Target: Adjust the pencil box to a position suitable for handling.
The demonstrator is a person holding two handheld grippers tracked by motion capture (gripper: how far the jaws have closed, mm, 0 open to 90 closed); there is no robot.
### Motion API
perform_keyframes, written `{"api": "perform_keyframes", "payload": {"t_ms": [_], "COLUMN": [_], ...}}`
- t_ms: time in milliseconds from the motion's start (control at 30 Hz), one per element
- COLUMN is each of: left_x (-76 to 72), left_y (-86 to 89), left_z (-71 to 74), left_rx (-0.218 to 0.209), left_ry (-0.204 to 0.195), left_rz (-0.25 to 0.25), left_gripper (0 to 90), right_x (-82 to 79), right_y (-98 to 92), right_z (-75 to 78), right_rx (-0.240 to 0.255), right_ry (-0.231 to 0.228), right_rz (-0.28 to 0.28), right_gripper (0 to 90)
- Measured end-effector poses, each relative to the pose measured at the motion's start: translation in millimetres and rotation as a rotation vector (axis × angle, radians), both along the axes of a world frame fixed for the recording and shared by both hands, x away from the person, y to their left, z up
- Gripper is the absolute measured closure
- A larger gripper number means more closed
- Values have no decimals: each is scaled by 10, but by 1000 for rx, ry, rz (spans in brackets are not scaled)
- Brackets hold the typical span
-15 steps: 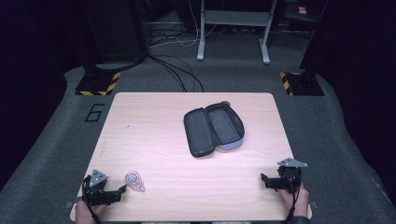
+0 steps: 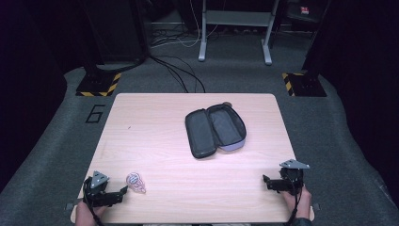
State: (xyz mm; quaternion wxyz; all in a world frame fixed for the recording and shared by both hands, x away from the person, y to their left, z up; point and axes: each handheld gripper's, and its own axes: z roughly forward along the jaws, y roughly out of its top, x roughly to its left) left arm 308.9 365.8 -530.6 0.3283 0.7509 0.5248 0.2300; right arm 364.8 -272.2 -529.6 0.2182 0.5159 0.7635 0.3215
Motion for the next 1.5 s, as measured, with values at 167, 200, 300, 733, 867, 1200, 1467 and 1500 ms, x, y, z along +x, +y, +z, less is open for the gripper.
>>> {"api": "perform_keyframes", "payload": {"t_ms": [167,200,300,733,867,1200,1467,1500], "left_x": [-5,-5,-34,-148,-138,-20,120,143], "left_y": [-29,-29,-58,-452,-534,-654,-726,-753], "left_z": [-1,-1,21,165,157,124,107,105], "left_rx": [-11,-11,-39,-87,-95,-90,-66,-59], "left_ry": [-2,-2,7,-1,20,42,58,59], "left_rz": [68,68,84,29,11,-19,-22,-37], "left_gripper": [92,94,101,124,147,170,200,220], "right_x": [0,0,-1,-1,-1,-2,-1,-2], "right_y": [0,0,1,1,1,1,1,1], "right_z": [0,0,0,0,1,0,0,0], "right_rx": [0,0,0,0,-1,0,0,0], "right_ry": [-1,-1,0,0,0,0,0,0], "right_rz": [0,0,-1,-1,-2,-2,-2,-2], "right_gripper": [0,0,0,0,0,0,0,0]}}
